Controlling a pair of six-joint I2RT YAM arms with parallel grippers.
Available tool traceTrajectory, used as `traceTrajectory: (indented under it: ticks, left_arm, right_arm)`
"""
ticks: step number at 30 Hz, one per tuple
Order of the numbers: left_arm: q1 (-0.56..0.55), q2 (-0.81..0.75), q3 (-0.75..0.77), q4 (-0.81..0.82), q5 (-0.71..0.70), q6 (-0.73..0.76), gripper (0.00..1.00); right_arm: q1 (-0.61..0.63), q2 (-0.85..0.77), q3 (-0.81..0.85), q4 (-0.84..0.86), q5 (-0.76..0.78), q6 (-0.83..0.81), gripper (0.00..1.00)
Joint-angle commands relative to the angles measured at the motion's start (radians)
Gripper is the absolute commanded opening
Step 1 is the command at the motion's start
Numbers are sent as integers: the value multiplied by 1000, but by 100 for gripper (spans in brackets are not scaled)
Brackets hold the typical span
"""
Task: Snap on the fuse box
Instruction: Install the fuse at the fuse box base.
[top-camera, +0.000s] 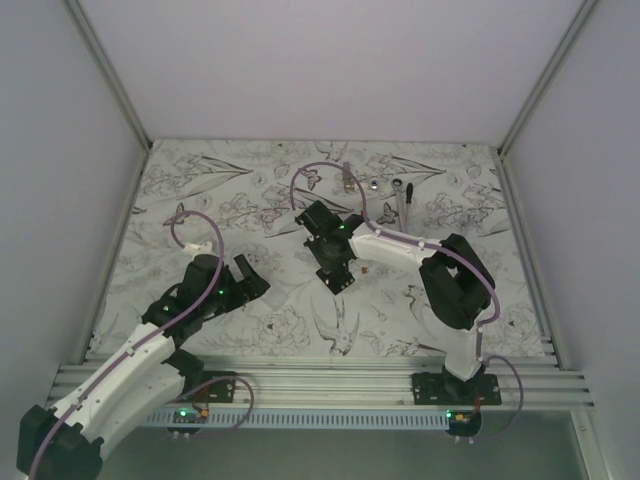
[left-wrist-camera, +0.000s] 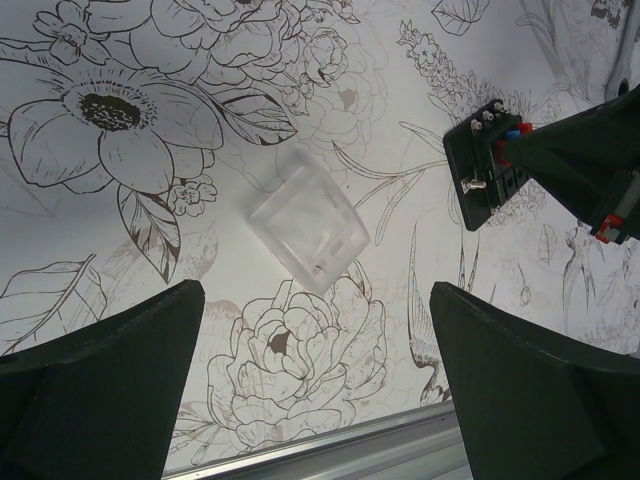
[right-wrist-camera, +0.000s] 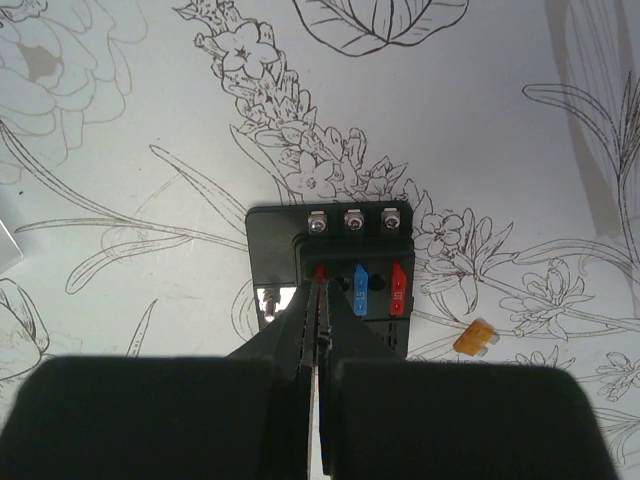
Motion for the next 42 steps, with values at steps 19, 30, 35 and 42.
traceTrajectory:
  ticks: [19, 30, 35, 42]
  left_arm:
    - [7, -26, 7, -23, 9, -19, 100]
    - [6, -47, -2, -24, 16, -34, 100]
    - [7, -44, 1, -22, 17, -35, 100]
    - [7, -41, 8, -24, 18, -35, 100]
  right_arm:
    - [-66, 4, -318, 134, -57, 130, 0]
    - [-64, 15, -402, 210, -21, 172, 0]
    - [-38, -76, -336, 188, -12, 135, 0]
    - [-22, -160, -183, 137, -14, 80, 20]
